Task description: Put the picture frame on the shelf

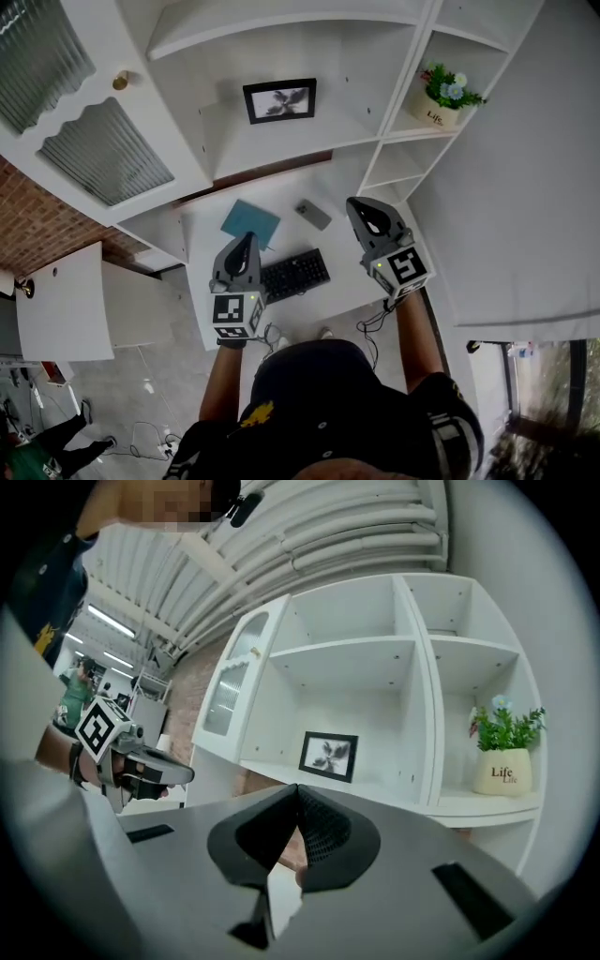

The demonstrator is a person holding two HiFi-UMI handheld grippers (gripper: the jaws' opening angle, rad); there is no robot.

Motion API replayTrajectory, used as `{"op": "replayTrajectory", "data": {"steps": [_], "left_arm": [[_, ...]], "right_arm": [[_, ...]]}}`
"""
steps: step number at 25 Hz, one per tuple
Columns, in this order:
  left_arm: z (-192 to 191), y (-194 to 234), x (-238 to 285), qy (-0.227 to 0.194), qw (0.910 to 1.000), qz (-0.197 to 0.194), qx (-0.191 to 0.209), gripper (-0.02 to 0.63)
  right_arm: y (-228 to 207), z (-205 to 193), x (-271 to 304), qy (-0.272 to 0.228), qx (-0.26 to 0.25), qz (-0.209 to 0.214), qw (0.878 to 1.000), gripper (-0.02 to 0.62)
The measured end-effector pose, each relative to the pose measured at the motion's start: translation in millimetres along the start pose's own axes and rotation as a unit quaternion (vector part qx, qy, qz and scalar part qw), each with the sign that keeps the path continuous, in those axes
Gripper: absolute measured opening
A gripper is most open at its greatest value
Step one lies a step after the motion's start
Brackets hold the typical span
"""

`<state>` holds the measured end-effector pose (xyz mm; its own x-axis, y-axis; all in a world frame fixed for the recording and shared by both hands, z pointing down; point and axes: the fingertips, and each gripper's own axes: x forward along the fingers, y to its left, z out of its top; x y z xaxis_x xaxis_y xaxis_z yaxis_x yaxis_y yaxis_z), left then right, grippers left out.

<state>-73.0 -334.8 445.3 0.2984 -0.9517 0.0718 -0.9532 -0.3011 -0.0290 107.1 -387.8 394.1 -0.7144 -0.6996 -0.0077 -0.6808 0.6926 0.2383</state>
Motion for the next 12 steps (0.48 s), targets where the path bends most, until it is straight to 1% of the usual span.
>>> {"op": "replayTrajectory", "data": {"steps": [4, 8, 10, 12], "left_arm": [[-9.7, 2.4, -9.1, 0.005, 0.9999, 0.005, -0.008, 0.018], [-22.6, 8.0, -20.6, 0.019, 0.9997, 0.011, -0.010, 0.018], [-25.4, 11.2, -26.7, 0.018, 0.9996, 0.014, -0.018, 0.018], [-25.7, 12.4, -32.1, 0.008, 0.9992, 0.019, -0.034, 0.018]], "right_arm": [[-4.4, -2.7, -10.9, 0.003, 0.028, -0.031, 0.999, 0.006], [-4.9, -5.4, -32.3, -0.004, 0.073, -0.051, 0.996, 0.006], [-3.2, -5.9, -40.9, -0.006, 0.086, -0.057, 0.995, 0.006], [-1.2, -7.4, -47.7, -0.005, 0.092, -0.063, 0.994, 0.006]]}}
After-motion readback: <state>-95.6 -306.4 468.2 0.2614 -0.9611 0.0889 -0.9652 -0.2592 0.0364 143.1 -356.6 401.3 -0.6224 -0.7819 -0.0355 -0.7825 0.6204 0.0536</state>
